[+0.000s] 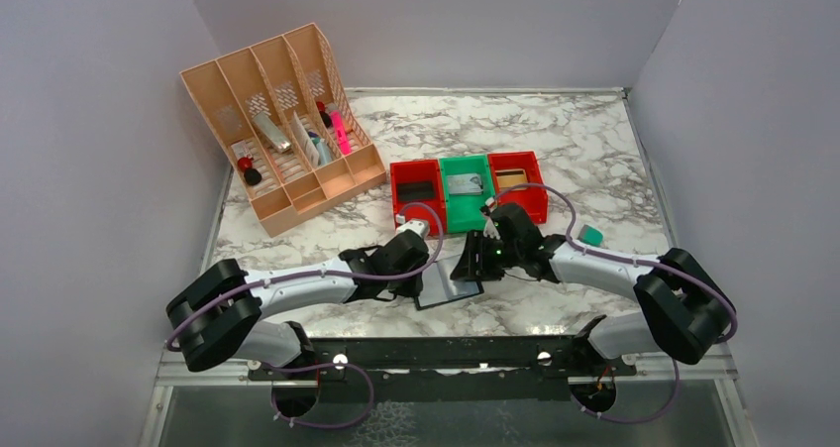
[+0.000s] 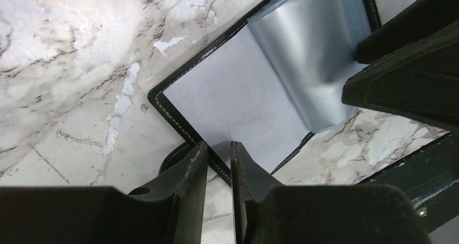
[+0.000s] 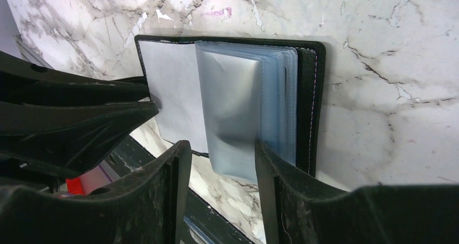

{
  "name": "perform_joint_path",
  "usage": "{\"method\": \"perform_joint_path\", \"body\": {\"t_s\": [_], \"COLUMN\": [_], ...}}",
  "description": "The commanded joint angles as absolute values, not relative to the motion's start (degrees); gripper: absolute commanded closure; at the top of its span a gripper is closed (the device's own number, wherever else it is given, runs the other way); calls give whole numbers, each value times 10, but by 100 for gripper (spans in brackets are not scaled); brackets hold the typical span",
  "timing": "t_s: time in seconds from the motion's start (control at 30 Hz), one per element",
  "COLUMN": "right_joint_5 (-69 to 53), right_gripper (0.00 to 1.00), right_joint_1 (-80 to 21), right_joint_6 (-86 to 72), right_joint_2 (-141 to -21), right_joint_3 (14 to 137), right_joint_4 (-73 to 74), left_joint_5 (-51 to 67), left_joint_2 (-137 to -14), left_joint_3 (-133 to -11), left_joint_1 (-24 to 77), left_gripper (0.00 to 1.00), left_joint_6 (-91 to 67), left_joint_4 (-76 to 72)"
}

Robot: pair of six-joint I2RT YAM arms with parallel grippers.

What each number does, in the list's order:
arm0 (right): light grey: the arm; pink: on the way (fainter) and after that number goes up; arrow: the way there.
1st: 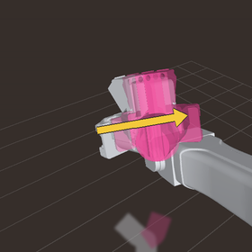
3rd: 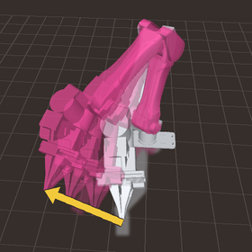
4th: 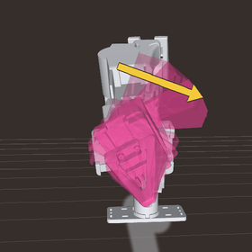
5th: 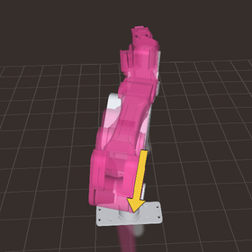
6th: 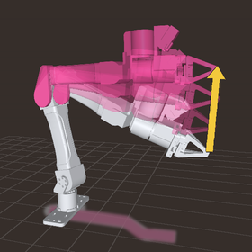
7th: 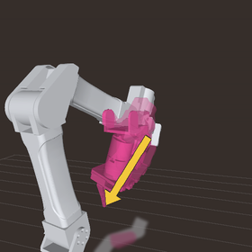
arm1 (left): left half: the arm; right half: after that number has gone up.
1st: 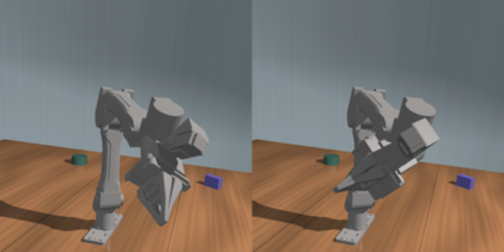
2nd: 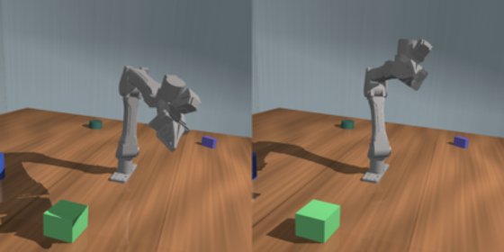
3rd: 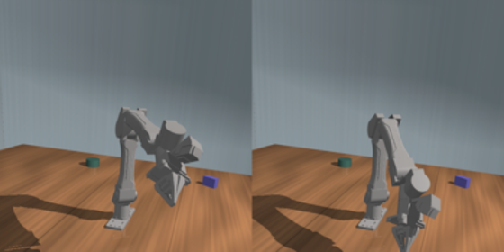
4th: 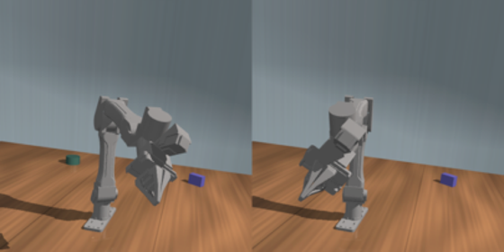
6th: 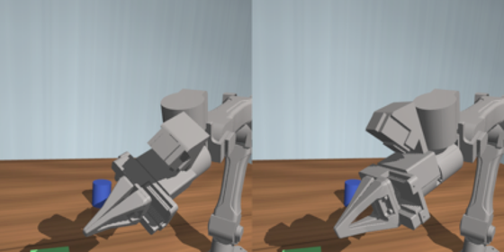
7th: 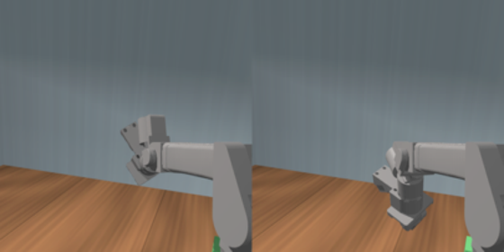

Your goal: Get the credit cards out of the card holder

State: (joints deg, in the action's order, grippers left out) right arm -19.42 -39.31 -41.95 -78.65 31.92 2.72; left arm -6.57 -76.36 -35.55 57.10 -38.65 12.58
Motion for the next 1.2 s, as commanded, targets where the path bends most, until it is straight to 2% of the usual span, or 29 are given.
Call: {"method": "perform_joint_path", "body": {"t_s": [0.0, 0.3, 0.67, 1.0, 1.17], "right_joint_5": [-186, -308, -380, -405, -462], "right_gripper": [47, 48, 47, 47, 47], "right_joint_1": [-395, -395, -395, -395, -396], "right_joint_6": [-410, -464, -495, -501, -544], "right_joint_2": [-811, -846, -870, -889, -911], "right_joint_3": [319, 292, 296, 306, 291], "right_joint_4": [48, -85, -182, -212, -306], "left_joint_5": [-69, -19, -37, -61, -73], "left_joint_2": [-753, -808, -790, -758, -742], "left_joint_3": [-336, -320, -318, -303, -300], "left_joint_1": [570, 570, 570, 570, 571], "left_gripper": [75, 87, 88, 88, 89], "left_joint_6": [-374, -403, -403, -415, -419], "left_joint_4": [132, 67, 67, 65, 71]}}
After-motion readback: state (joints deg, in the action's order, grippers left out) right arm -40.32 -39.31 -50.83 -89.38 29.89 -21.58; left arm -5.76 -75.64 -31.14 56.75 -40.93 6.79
